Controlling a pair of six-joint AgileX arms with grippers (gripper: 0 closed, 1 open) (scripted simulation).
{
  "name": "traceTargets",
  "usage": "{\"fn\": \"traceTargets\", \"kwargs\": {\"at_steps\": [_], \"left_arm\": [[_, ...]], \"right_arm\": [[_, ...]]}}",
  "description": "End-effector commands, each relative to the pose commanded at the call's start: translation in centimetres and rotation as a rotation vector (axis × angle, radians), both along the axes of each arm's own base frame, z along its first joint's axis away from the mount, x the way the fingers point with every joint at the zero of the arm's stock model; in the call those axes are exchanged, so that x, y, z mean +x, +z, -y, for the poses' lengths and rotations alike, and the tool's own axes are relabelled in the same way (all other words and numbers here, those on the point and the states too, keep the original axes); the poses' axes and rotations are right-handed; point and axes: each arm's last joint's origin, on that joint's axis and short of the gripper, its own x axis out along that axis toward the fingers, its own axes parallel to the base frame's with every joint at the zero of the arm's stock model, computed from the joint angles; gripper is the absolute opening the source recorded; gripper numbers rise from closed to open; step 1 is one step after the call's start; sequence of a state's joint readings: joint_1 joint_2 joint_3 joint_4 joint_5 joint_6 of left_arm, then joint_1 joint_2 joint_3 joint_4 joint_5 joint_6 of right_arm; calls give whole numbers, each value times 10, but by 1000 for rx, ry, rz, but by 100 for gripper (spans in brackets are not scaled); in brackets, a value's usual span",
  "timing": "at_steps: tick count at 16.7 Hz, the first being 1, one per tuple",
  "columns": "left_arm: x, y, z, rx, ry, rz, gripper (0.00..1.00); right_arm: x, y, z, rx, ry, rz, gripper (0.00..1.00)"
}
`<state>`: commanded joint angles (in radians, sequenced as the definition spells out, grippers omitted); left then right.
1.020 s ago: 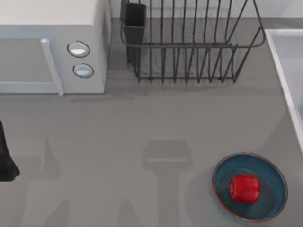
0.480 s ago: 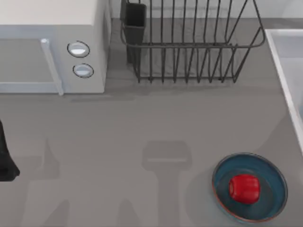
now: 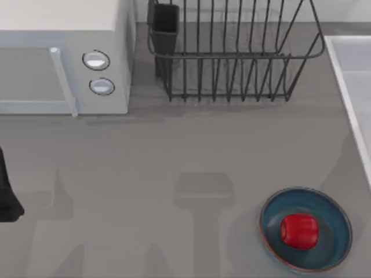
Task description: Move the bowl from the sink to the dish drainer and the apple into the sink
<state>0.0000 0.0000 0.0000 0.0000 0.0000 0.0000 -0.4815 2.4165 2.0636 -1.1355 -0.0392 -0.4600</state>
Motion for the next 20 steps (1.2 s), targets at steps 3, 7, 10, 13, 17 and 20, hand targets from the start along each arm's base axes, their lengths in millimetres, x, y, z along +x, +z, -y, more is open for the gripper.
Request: {"fn": "traceTargets", "kwargs": {"at_steps": [3, 7, 10, 13, 17, 20], "left_arm": [[0, 0, 0, 0, 0, 0, 100], [0, 0, 0, 0, 0, 0, 100], [0, 0, 0, 0, 0, 0, 100], [0, 0, 0, 0, 0, 0, 100], [0, 0, 0, 0, 0, 0, 100], [0, 0, 0, 0, 0, 0, 100]], "right_arm": [[-57, 74, 10, -4, 1, 6, 0], [-151, 157, -3, -16, 1, 19, 0], [-210, 190, -22, -16, -1, 19, 0], [-241, 201, -35, -6, -1, 12, 0], [-245, 203, -37, -4, -1, 11, 0], [-241, 204, -39, -19, 4, 17, 0]]}}
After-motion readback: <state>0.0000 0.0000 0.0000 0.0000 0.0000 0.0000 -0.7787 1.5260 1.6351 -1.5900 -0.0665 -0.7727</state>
